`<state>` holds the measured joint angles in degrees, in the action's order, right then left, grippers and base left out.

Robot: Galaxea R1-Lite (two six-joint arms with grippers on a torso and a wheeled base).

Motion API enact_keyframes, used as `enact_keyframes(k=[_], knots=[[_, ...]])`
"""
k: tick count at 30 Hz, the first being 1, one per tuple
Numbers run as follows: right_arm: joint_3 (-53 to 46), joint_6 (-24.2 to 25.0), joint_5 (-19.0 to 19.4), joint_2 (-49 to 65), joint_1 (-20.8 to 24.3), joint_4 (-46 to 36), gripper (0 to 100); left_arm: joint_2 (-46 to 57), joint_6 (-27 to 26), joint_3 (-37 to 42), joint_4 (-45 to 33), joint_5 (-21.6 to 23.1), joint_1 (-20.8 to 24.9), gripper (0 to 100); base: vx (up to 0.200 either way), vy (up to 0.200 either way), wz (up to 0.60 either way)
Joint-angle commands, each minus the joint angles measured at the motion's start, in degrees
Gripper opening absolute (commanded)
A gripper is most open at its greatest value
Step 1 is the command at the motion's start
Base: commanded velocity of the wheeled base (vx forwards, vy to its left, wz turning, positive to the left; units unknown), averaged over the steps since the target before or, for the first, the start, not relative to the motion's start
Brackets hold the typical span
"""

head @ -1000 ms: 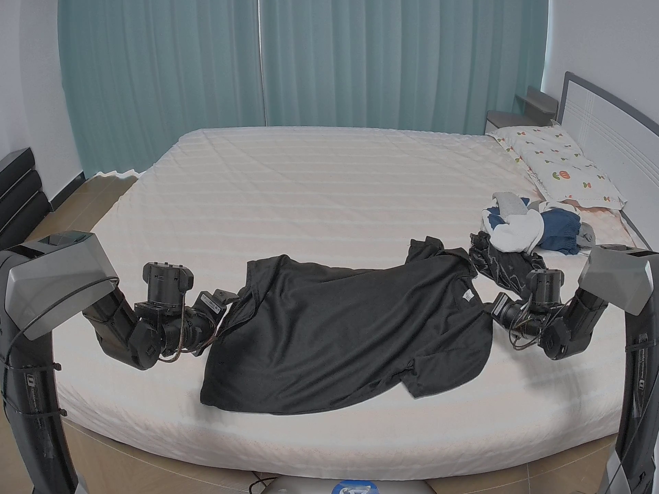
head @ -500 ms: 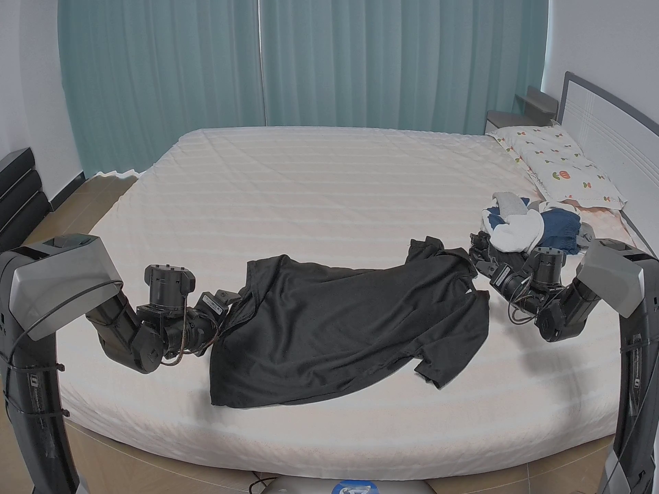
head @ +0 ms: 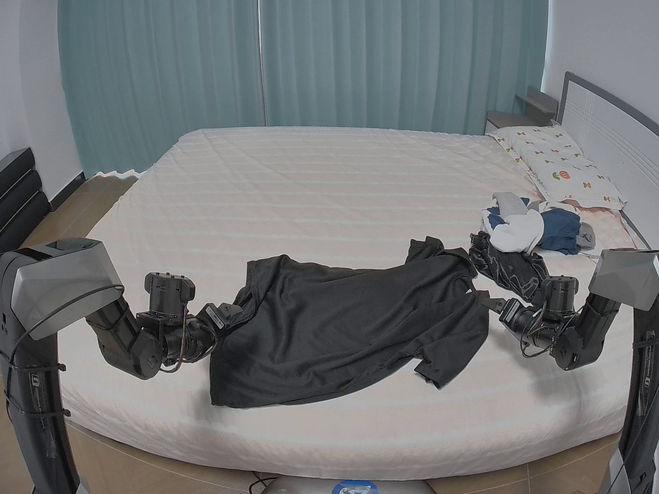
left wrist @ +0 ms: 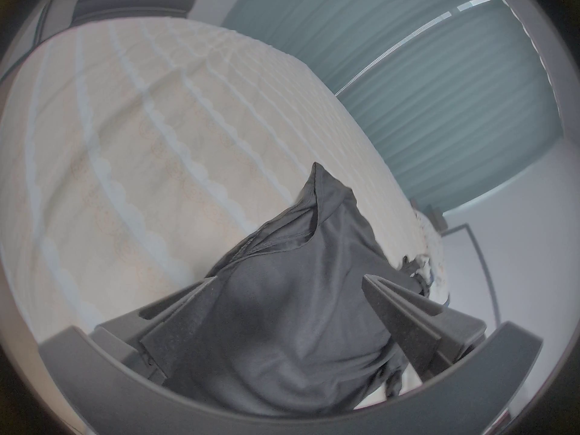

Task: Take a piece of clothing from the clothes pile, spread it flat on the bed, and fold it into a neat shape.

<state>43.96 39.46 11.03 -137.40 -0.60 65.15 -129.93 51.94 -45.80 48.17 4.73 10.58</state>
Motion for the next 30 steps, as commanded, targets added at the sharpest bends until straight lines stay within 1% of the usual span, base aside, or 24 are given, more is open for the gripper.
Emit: enact_keyframes(k=[1, 2, 3, 4, 6, 7, 9, 11, 13, 15, 17, 21, 22, 27, 30], knots=[[-5.2, 0.35, 0.31, 3.02, 1.48, 0.51, 100, -0.41, -4.31, 2.47, -0.18, -0.77, 0.32, 100, 0.0, 0.0, 0.0], [-5.9, 0.27, 0.22, 3.02, 2.09, 0.51, 100, -0.59, -5.8, 2.73, -0.7, -1.48, 0.4, 100, 0.0, 0.0, 0.0], [-5.9, 0.35, 0.22, 3.02, 2.18, 0.51, 100, -0.59, -6.07, 2.91, -0.97, -1.57, 0.4, 100, 0.0, 0.0, 0.0], [-6.17, 0.35, -0.22, 3.1, 2.97, 0.51, 100, -0.41, -8.26, 3.52, -3.17, -2.27, 1.11, 100, 0.0, 0.0, 0.0], [-6.52, 0.35, -0.22, 3.19, 3.59, 0.51, 100, -0.06, -9.49, 4.14, -4.66, -2.88, 1.55, 100, 0.0, 0.0, 0.0], [-7.57, 0.35, -0.22, 3.72, 4.03, 0.51, 100, 0.02, -10.72, 5.72, -6.24, -3.94, 2.51, 100, 0.0, 0.0, 0.0], [-8.72, 0.27, -0.22, 4.33, 4.55, 0.6, 100, 0.2, -11.16, 7.22, -6.42, -4.91, 3.74, 100, 0.0, 0.0, 0.0], [-10.3, 0.27, -0.22, 5.12, 4.9, 1.91, 100, 0.38, -12.31, 9.41, -6.42, -7.1, 5.24, 100, 0.0, 0.0, 0.0], [-10.91, 0.27, -0.22, 5.12, 4.9, 2.62, 100, 0.11, -12.92, 9.68, -6.42, -7.54, 5.59, 100, 0.0, 0.0, 0.0], [-12.05, 0.27, -0.22, 5.12, 4.82, 4.2, 100, -0.15, -13.62, 10.38, -6.42, -8.42, 7.35, 100, 0.0, 0.0, 0.0], [-12.14, 0.27, -0.22, 5.12, 4.82, 4.29, 100, -0.15, -13.62, 10.38, -6.42, -8.77, 8.05, 100, 0.0, 0.0, 0.0], [-12.41, 0.27, -0.22, 5.21, 4.82, 4.29, 100, -0.24, -13.62, 10.29, -6.5, -8.95, 8.32, 100, 0.0, 0.0, 0.0], [-12.41, 0.27, -0.22, 5.3, 4.82, 4.29, 100, -0.24, -13.71, 10.29, -6.59, -8.95, 8.32, 0, 0.0, 0.0, 0.0], [-13.2, 0.18, -0.13, 5.12, 4.9, 4.11, 100, -0.5, -13.62, 9.5, -6.5, -9.21, 8.14, 0, 0.0, 0.0, 0.0], [-13.29, 0.18, -0.13, 4.77, 4.99, 3.76, 100, -0.24, -13.27, 8.89, -6.33, -11.32, 7.52, 0, 0.0, 0.0, 0.0]])
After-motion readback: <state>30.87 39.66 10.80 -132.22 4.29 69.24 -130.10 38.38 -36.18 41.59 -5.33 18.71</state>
